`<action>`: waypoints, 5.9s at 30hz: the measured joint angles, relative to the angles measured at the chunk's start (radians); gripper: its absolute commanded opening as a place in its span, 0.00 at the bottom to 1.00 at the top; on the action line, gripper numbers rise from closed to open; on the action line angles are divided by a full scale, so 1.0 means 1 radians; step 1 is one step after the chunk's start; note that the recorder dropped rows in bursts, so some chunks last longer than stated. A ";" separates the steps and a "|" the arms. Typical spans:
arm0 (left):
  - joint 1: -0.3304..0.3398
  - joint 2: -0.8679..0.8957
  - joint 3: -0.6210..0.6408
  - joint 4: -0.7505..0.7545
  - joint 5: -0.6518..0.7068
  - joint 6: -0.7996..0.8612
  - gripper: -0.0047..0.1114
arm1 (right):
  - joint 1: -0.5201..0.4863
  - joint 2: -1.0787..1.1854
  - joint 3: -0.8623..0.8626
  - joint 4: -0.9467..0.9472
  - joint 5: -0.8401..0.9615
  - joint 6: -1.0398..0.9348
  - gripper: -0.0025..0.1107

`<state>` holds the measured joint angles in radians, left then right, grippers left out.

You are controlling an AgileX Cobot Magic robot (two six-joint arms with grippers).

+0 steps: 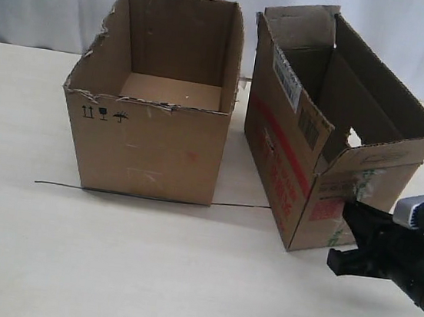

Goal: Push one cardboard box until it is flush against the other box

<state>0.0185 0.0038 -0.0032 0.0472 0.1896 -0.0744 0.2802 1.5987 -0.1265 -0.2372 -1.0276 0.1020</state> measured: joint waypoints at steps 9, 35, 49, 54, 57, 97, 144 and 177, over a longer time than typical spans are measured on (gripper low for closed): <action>0.000 0.000 0.000 0.000 0.000 0.000 0.04 | 0.000 0.071 -0.085 -0.051 -0.002 0.036 0.07; 0.000 0.000 0.000 0.000 0.000 0.000 0.04 | 0.000 -0.427 0.002 -0.129 0.149 0.236 0.07; 0.000 0.000 0.000 0.000 0.000 0.000 0.04 | 0.000 -0.559 -0.547 -0.154 0.864 0.267 0.07; 0.000 0.000 0.000 0.000 0.000 0.000 0.04 | -0.046 -0.435 -0.774 -0.190 1.122 0.263 0.07; 0.000 0.000 0.000 0.000 0.000 0.000 0.04 | -0.111 -0.351 -0.877 -0.199 1.244 0.258 0.07; 0.000 0.000 0.000 0.000 0.000 0.000 0.04 | -0.510 0.620 -1.060 1.600 2.141 -1.489 0.07; 0.000 0.000 0.000 0.000 0.000 0.000 0.04 | -0.325 0.710 -1.204 1.787 2.111 -1.417 0.07; 0.000 0.000 0.000 0.000 0.000 0.000 0.04 | -0.456 0.548 -1.108 1.865 2.170 -1.544 0.07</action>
<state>0.0185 0.0038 -0.0032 0.0472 0.1896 -0.0744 -0.1763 2.1470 -1.2343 1.6279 1.1428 -1.4418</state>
